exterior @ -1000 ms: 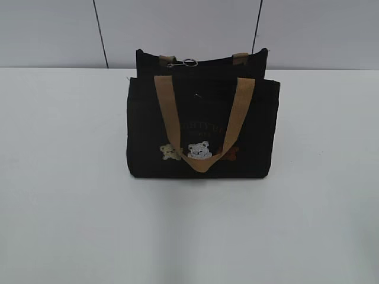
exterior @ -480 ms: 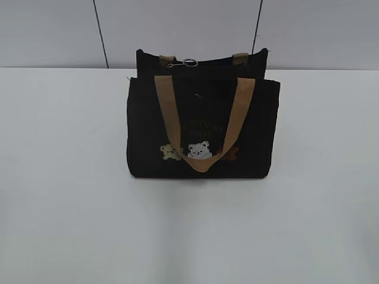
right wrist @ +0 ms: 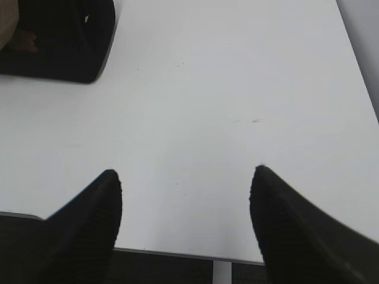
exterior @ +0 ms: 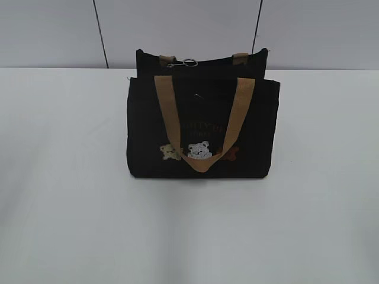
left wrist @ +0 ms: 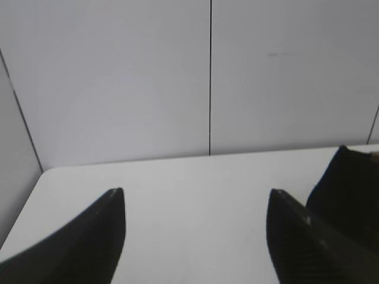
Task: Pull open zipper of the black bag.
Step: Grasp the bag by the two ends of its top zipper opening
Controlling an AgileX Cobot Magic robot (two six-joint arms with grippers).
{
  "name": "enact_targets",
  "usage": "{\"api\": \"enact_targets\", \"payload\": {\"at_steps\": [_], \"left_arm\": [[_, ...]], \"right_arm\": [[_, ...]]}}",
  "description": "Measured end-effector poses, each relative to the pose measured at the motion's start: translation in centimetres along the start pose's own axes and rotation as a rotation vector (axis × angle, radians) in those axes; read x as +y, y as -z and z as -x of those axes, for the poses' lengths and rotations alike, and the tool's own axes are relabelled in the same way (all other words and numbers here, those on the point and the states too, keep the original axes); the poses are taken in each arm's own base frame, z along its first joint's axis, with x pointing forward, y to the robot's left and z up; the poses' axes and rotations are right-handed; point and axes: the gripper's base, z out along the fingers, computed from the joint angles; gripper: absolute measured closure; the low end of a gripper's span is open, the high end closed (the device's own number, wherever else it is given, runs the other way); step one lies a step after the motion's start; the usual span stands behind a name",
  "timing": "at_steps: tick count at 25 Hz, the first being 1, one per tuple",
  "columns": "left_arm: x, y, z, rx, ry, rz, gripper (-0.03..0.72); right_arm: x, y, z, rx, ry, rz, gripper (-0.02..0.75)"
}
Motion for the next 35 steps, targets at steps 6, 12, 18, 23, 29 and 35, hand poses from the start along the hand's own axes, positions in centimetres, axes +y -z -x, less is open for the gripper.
{"api": "enact_targets", "payload": {"at_steps": [6, 12, 18, 23, 29, 35], "left_arm": [[-1.1, -9.6, -2.4, -0.089, 0.035, -0.104, 0.127], [-3.2, -16.3, -7.5, -0.089, 0.056, -0.334, 0.127], [-3.4, -22.9, -10.0, 0.039, -0.001, -0.700, 0.127], [-3.4, -28.4, -12.4, 0.104, -0.047, -0.940, 0.127], [-6.0, -32.4, -13.9, 0.105, -0.087, -1.089, 0.130], [-8.6, -33.9, -14.9, 0.115, -0.060, -1.169, 0.165]], "right_arm": [[0.0, 0.0, 0.0, 0.000, 0.000, 0.000, 0.223], [0.0, 0.0, 0.0, 0.000, 0.000, 0.000, 0.223], [0.0, 0.0, 0.0, 0.000, 0.000, 0.001, 0.223], [0.0, 0.0, 0.0, 0.000, 0.000, 0.001, 0.223], [0.0, 0.0, 0.0, 0.000, 0.000, 0.001, 0.223], [0.0, 0.0, 0.0, 0.000, 0.000, 0.001, 0.223]]}}
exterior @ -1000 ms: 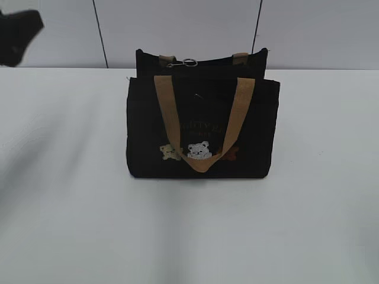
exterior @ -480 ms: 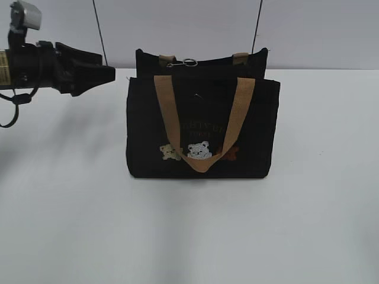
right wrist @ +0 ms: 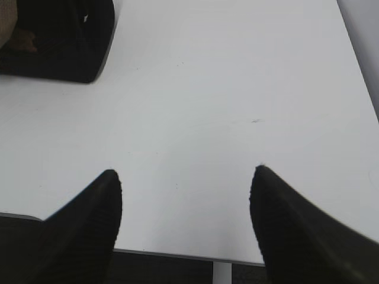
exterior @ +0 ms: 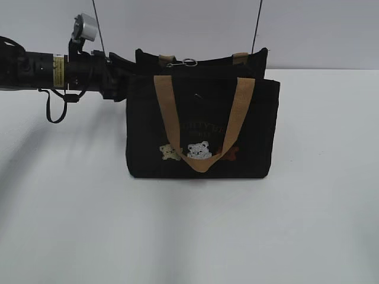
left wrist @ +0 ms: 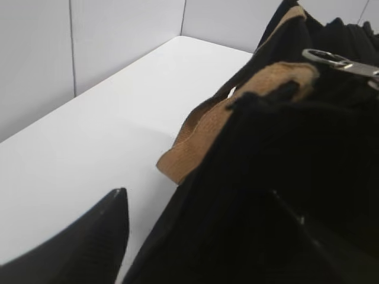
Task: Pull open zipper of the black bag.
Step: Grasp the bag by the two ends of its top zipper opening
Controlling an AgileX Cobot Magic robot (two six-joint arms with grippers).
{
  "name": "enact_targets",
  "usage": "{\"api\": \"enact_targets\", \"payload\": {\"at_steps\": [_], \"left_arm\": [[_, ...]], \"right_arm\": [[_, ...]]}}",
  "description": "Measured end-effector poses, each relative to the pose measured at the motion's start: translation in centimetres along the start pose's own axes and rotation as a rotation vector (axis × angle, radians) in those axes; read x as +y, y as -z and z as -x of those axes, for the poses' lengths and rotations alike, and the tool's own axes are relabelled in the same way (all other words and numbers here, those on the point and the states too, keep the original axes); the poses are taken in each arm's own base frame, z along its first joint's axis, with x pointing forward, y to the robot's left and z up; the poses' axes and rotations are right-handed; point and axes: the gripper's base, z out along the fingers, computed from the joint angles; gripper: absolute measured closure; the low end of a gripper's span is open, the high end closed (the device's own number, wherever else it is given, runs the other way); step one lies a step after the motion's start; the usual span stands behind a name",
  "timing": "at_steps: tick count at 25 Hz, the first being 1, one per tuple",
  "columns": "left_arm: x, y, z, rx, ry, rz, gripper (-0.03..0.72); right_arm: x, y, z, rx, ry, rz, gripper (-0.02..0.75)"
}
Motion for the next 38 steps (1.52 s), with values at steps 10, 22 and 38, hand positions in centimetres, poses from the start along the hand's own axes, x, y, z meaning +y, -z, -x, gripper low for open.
{"api": "enact_targets", "payload": {"at_steps": [10, 22, 38], "left_arm": [[0.20, -0.37, -0.06, 0.014, 0.000, 0.022, 0.631], [-0.07, -0.37, -0.29, 0.039, -0.017, -0.008, 0.672], [-0.11, -0.37, -0.28, 0.040, -0.020, -0.014, 0.673]], "right_arm": [[0.00, 0.00, 0.00, 0.000, 0.000, 0.000, 0.223], [0.00, 0.00, 0.00, 0.000, 0.000, 0.000, 0.223], [0.07, 0.00, 0.04, -0.004, -0.004, 0.008, 0.223]]}}
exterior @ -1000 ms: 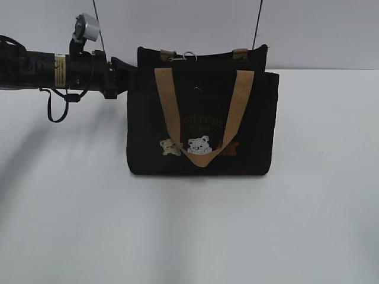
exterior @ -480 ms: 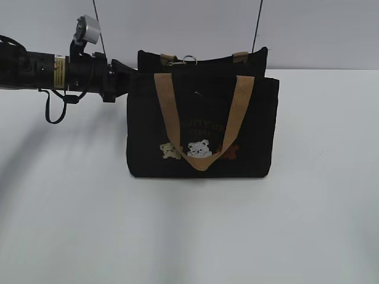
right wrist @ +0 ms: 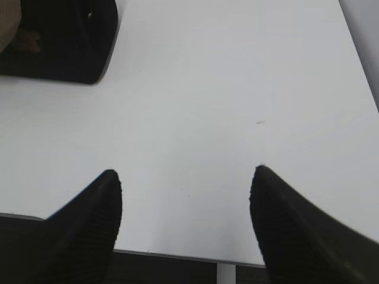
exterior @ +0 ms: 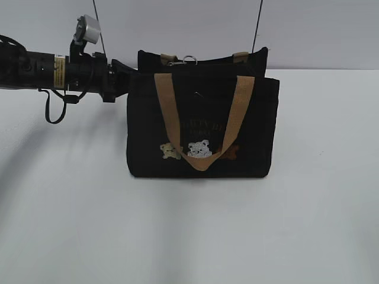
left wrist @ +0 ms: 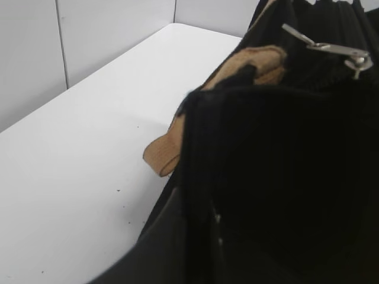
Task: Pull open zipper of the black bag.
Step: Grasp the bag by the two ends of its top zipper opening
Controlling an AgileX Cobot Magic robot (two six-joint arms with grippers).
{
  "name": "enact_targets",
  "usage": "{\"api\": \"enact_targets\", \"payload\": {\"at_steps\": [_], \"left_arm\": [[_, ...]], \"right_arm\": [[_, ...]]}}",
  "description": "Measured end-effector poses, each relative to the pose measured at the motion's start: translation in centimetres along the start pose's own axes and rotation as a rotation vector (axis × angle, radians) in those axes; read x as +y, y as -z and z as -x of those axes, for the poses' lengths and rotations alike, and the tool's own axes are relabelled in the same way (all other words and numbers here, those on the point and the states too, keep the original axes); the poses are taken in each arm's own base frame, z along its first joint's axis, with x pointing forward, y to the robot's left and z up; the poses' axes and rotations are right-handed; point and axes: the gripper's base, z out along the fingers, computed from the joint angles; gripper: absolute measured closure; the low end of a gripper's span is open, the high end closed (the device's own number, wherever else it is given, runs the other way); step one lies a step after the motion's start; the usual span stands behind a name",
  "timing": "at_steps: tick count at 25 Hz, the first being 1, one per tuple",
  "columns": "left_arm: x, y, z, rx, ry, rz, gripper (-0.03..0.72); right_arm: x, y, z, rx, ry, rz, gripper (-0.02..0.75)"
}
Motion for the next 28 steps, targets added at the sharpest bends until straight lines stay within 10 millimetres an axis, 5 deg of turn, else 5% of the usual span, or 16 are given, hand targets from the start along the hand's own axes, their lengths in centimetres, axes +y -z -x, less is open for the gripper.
{"api": "enact_targets", "payload": {"at_steps": [6, 16, 22, 28], "left_arm": [[0.0, 0.0, 0.0, -0.002, 0.000, -0.003, 0.673], [-0.1, 0.0, 0.1, -0.006, 0.000, -0.008, 0.673], [-0.1, 0.0, 0.1, -0.006, 0.000, -0.008, 0.673], [-0.1, 0.0, 0.1, -0.007, 0.000, -0.009, 0.673]], "right_arm": [[-0.2, -1.5, 2.5, 0.109, -0.025, 0.039, 0.223], [-1.4, -6.5, 10.5, -0.051, -0.089, 0.040, 0.223], [-2.3, -11.5, 15.9, 0.128, -0.114, 0.079, 0.229], [-2.6, -14.5, 21.3, 0.194, -0.148, 0.143, 0.234]]}}
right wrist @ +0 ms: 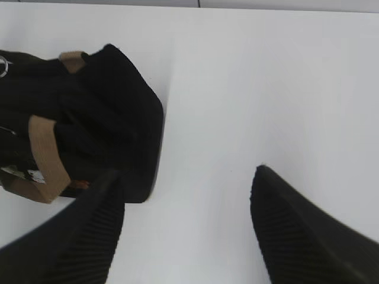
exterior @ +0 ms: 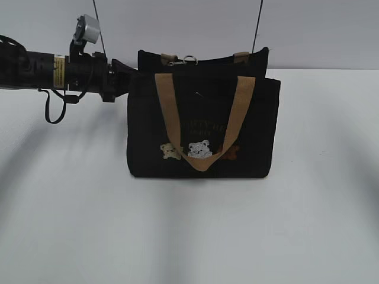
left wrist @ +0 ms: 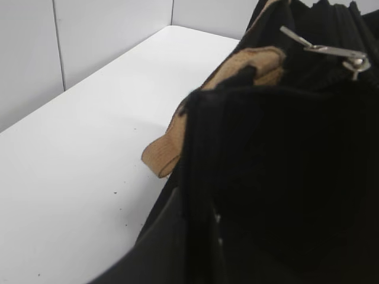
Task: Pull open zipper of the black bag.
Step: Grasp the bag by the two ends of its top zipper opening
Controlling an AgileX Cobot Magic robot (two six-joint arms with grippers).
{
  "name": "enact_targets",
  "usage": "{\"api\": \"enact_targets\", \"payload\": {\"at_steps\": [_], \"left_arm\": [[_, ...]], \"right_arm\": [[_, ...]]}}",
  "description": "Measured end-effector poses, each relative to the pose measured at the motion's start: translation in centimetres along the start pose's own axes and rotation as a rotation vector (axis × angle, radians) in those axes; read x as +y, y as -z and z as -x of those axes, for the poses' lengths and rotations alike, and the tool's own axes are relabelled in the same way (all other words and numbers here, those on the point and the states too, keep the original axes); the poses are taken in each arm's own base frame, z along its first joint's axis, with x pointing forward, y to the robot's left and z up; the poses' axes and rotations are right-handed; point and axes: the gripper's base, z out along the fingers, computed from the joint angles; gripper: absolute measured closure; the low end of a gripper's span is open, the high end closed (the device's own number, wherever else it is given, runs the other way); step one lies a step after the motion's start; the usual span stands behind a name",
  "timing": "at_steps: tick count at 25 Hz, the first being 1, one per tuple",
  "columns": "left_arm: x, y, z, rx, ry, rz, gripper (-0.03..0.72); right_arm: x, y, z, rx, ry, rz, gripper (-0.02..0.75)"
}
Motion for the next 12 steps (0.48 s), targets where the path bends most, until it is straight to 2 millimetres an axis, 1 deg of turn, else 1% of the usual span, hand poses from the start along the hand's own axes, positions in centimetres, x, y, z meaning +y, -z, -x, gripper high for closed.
{"api": "enact_targets", "payload": {"at_steps": [2, 4, 5, 7, 11, 12], "left_arm": [[0.0, 0.0, 0.0, 0.000, 0.000, 0.000, 0.673], [0.0, 0.0, 0.0, 0.000, 0.000, 0.000, 0.673], [0.0, 0.0, 0.0, 0.000, 0.000, 0.000, 0.673], [0.0, 0.0, 0.0, 0.000, 0.000, 0.000, 0.673], [0.0, 0.0, 0.0, -0.001, 0.000, -0.001, 0.673], [0.0, 0.0, 0.0, -0.001, 0.000, -0.002, 0.673]], "right_arm": [[0.4, -1.1, 1.5, 0.027, 0.005, 0.028, 0.233], [1.1, -3.0, 2.8, 0.072, 0.023, 0.060, 0.233], [1.8, -3.8, 3.5, 0.082, 0.037, 0.078, 0.233], [3.2, -6.2, 4.8, 0.121, 0.050, 0.116, 0.234], [6.6, -11.0, 6.2, 0.202, 0.061, 0.180, 0.234], [7.5, -11.9, 6.5, 0.209, 0.061, 0.194, 0.234]]}}
